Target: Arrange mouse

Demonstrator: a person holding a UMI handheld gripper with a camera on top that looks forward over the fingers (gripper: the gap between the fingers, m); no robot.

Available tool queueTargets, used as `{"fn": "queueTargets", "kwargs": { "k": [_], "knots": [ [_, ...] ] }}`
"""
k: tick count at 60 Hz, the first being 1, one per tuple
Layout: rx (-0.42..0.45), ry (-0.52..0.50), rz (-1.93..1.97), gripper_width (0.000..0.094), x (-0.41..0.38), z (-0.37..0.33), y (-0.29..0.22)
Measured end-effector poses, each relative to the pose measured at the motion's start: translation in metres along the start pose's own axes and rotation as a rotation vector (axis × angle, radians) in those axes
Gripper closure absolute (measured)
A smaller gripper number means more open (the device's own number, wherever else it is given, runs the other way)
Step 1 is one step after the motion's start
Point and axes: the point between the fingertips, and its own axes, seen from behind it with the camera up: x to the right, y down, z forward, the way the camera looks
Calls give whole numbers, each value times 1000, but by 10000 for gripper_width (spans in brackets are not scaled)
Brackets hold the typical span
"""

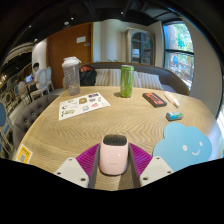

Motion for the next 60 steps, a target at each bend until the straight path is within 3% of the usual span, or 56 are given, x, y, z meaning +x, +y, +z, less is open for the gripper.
{"fn": "queueTargets", "kwargs": {
  "k": [7,12,19,26,30,36,43,55,60],
  "knots": [
    [15,-71,-120,516,-14,-9,1],
    [72,-72,-186,521,-12,-29,-11],
    [221,-42,-123,519,26,-71,-71],
    [313,82,-33,522,112,-102,-112],
    [293,134,1,521,161,-99,-106],
    [193,218,38,522,225,-79,-66],
    [67,213,88,523,253,-44,-15],
    [27,199,92,517,258,-37,13],
    [13,189,93,425,257,-35,13]
  ]
}}
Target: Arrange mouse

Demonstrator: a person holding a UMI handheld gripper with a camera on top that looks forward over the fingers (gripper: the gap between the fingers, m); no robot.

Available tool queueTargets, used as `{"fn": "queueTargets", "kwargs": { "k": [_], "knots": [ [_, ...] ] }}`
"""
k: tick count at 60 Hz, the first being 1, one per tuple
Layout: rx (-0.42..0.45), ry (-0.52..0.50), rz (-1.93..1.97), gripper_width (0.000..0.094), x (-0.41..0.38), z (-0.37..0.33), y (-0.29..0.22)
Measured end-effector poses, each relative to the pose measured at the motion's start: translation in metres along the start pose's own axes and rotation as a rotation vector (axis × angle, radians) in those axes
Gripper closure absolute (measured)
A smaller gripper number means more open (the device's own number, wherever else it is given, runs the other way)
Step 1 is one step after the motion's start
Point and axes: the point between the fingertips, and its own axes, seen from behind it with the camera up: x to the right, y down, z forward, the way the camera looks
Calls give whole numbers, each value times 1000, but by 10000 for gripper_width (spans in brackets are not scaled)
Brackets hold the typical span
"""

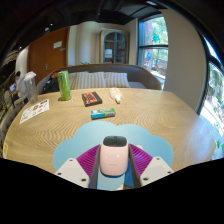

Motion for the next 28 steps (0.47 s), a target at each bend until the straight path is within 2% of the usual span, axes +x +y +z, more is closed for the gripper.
{"fn": "queueTargets", "kwargs": {
  "k": [4,6,7,10,14,20,28],
  "knots": [
    [-11,3,-18,326,3,-1,-1],
    [-17,1,-28,123,4,-5,0],
    [-17,-3,-30,84,3,-6,1],
    [-5,-30,-30,108,0,-21,0],
    [7,-78,-22,80,-7,-40,1],
    [19,-137,-19,86,-14,-78,13],
    [50,-152,-35,87,-5,-124,35]
  ]
}}
